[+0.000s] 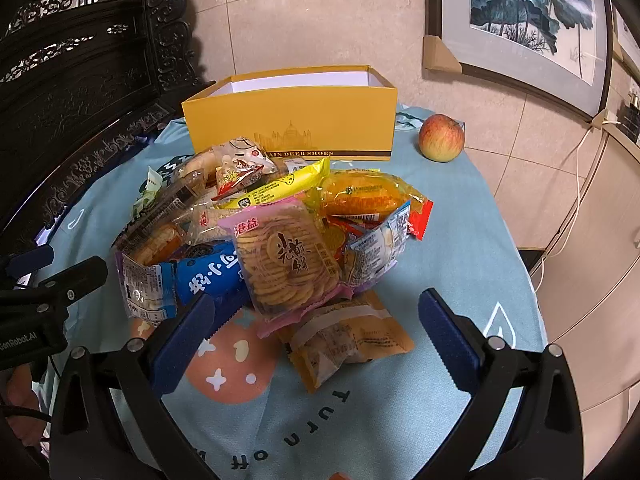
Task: Organize snacks
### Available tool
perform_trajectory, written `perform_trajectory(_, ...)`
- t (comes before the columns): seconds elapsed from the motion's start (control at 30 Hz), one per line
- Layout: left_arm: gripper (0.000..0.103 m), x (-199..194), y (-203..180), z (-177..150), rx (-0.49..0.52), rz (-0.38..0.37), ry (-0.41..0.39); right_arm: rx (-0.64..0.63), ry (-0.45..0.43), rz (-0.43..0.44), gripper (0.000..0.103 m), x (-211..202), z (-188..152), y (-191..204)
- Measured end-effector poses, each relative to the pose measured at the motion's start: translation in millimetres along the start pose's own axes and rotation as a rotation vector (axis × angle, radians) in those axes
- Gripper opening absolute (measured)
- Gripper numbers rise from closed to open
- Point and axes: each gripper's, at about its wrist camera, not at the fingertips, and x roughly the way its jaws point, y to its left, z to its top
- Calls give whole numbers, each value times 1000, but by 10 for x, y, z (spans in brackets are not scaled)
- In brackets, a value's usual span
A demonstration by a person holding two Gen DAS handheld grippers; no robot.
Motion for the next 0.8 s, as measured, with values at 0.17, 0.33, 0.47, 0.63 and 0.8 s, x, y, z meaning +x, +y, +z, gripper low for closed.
perform_trajectory(0.17, 101, 4, -11, -17, 4, -1, 0, -3, 1, -1, 102, 1, 1, 0)
perform_trajectory(0.33, 101, 1, -16, -11, 6, -1, 1, -6, 0, -3, 102, 1, 1, -2)
perform_trajectory(0.47, 101, 0, -21, 6, 8, -4, 4, -7, 3, -5, 102, 5, 11, 2)
perform_trajectory(0.63, 101, -3, -24, 14, 8, -4, 4, -7, 2, -5, 102, 5, 15, 2)
perform_trajectory(0.8, 101, -2, -24, 15, 8, -3, 5, -7, 4, -6, 102, 6, 17, -1)
